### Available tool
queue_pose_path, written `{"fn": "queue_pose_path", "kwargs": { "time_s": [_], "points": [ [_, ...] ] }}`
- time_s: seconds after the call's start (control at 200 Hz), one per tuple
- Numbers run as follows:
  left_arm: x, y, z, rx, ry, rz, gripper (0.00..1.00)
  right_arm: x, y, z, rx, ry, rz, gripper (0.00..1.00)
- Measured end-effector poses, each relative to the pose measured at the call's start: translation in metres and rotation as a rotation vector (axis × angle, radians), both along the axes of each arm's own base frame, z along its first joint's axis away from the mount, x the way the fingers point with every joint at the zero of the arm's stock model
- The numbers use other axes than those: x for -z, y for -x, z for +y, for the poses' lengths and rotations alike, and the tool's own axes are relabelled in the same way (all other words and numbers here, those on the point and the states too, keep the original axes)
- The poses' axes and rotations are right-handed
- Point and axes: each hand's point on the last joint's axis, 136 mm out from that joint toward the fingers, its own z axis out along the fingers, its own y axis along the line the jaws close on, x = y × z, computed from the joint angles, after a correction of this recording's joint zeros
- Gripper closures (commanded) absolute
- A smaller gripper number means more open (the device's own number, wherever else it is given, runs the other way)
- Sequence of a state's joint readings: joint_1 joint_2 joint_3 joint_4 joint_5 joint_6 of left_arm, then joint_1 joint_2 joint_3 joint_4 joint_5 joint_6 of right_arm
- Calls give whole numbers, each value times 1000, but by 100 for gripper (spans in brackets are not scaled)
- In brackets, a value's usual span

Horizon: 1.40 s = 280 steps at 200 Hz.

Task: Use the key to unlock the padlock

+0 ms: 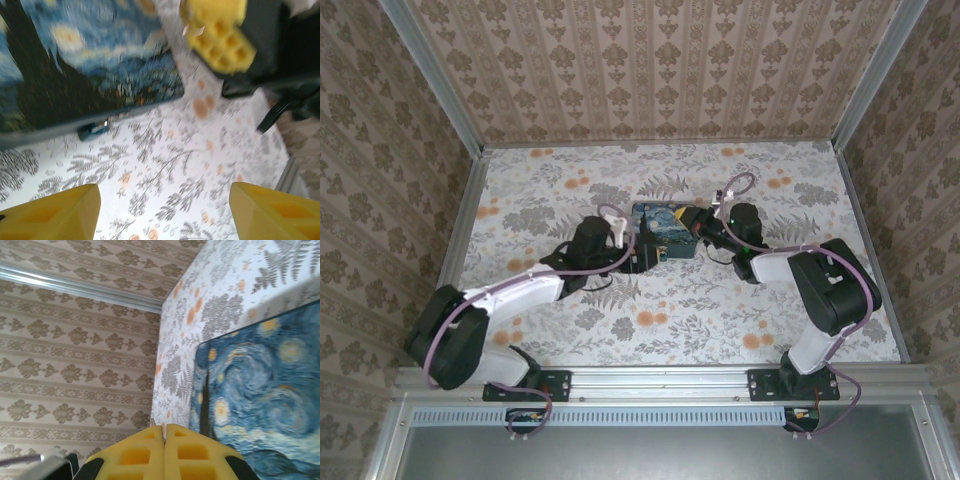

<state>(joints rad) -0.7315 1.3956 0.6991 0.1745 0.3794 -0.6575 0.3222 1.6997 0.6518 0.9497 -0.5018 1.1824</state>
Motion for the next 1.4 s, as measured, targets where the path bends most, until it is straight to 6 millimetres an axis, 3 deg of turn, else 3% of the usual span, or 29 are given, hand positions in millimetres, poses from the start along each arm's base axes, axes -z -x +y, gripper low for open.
{"fn": "queue_pose_path", "kwargs": {
  "time_s": [0.21, 0.435, 0.875, 1.04, 1.4],
  "points": [
    [47, 5, -9, 34, -124, 14, 27, 18, -1, -11, 22, 33, 71, 100],
    [70, -13, -18, 41, -183, -42, 26, 26, -6, -27, 55, 52, 95, 100],
    [89, -41, -37, 30, -206, -169, 27, 37, -17, -36, 59, 45, 121, 100],
    [90, -47, -41, 15, -210, -217, 27, 46, -20, -34, 47, 45, 142, 100],
    [88, -53, -52, 13, -162, -264, 27, 45, -23, -33, 45, 28, 139, 100]
  ]
}}
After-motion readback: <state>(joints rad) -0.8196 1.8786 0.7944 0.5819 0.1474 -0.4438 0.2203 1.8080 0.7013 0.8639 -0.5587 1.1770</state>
